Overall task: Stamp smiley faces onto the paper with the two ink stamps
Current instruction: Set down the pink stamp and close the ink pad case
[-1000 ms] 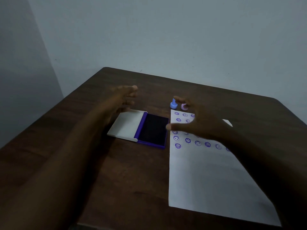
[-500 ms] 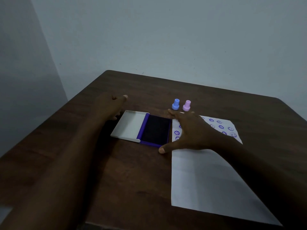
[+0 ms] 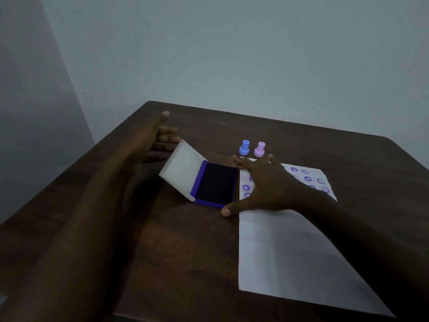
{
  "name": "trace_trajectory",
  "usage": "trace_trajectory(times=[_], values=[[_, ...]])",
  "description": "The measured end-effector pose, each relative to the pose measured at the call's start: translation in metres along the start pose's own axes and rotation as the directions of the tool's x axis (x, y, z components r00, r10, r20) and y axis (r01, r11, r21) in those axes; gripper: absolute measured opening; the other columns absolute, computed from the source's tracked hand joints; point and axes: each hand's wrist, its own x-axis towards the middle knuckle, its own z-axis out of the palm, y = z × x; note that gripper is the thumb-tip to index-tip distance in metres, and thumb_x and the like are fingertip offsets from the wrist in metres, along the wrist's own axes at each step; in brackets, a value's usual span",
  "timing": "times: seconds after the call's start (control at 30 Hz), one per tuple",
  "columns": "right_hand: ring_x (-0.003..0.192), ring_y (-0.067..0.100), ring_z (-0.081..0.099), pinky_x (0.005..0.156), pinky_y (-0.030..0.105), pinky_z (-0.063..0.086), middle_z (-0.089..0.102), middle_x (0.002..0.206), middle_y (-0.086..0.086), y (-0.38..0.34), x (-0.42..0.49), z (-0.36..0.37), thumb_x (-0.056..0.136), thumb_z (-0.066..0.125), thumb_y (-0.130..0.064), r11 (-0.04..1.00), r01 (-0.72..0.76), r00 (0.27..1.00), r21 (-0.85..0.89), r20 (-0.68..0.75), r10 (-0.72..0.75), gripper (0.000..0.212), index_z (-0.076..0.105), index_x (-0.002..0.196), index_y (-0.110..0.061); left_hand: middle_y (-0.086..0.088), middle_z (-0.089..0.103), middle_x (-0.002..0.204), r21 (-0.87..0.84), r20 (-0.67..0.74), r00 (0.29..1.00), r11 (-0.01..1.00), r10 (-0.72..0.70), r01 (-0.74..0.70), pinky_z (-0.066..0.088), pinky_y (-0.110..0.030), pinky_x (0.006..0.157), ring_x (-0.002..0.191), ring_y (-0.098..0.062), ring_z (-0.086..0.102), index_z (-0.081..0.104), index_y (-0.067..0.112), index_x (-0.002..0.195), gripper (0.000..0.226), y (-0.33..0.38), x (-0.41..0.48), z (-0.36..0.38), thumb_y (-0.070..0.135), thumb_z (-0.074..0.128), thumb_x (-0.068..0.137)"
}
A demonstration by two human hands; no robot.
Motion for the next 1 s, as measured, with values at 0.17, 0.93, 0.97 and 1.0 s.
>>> trace_trajectory(times=[0.17, 0.93, 0.97, 1.0], values=[[0.149, 0.03, -0.003, 0.119, 0.048, -0.002, 0.005, 0.164, 0.004, 0.004, 0.001, 0.005, 0.055, 0.073, -0.073, 1.0, -0.008, 1.0, 0.022, -0.027, 0.009, 0.13, 0.001, 0.154, -0.029, -0.004, 0.069, 0.118, 0.037, 0.068, 0.972, 0.973, 0.226, -0.229, 0.041, -0.045, 0.104, 0.109, -0.02, 0.063, 0.064, 0.022, 0.123, 0.063, 0.005, -0.006, 0.012, 0.061, 0.022, 0.096], [0.15, 0.014, 0.002, 0.116, 0.056, -0.018, 0.015, 0.162, -0.005, 0.028, 0.01, 0.034, 0.048, 0.072, -0.079, 0.975, 0.127, 0.975, 0.182, -0.206, -0.088, 0.156, -0.041, 0.14, -0.022, 0.0, 0.025, 0.16, 0.629, 0.202, 0.937, 0.695, 0.285, -0.347, 0.032, -0.045, 0.114, 0.142, -0.022, 0.032, 0.011, 0.029, 0.154, 0.134, -0.025, -0.011, 0.086, 0.066, 0.083, 0.046], [0.151, 0.014, 0.003, 0.116, 0.056, -0.017, 0.007, 0.162, -0.006, 0.029, 0.008, 0.034, 0.047, 0.072, -0.08, 0.979, 0.131, 0.971, 0.158, -0.222, -0.095, 0.158, -0.041, 0.14, -0.022, 0.0, 0.025, 0.16, 0.64, 0.203, 0.94, 0.69, 0.273, -0.339, 0.032, -0.046, 0.115, 0.142, -0.022, 0.032, 0.009, 0.03, 0.154, 0.138, -0.026, -0.011, 0.087, 0.068, 0.082, 0.044], [0.151, 0.015, 0.002, 0.116, 0.057, -0.016, -0.001, 0.161, -0.005, 0.031, 0.006, 0.034, 0.045, 0.071, -0.081, 0.983, 0.134, 0.966, 0.127, -0.24, -0.1, 0.159, -0.041, 0.14, -0.022, 0.0, 0.025, 0.16, 0.653, 0.208, 0.941, 0.679, 0.266, -0.335, 0.032, -0.046, 0.114, 0.142, -0.022, 0.032, 0.008, 0.03, 0.154, 0.14, -0.026, -0.011, 0.087, 0.07, 0.082, 0.042]])
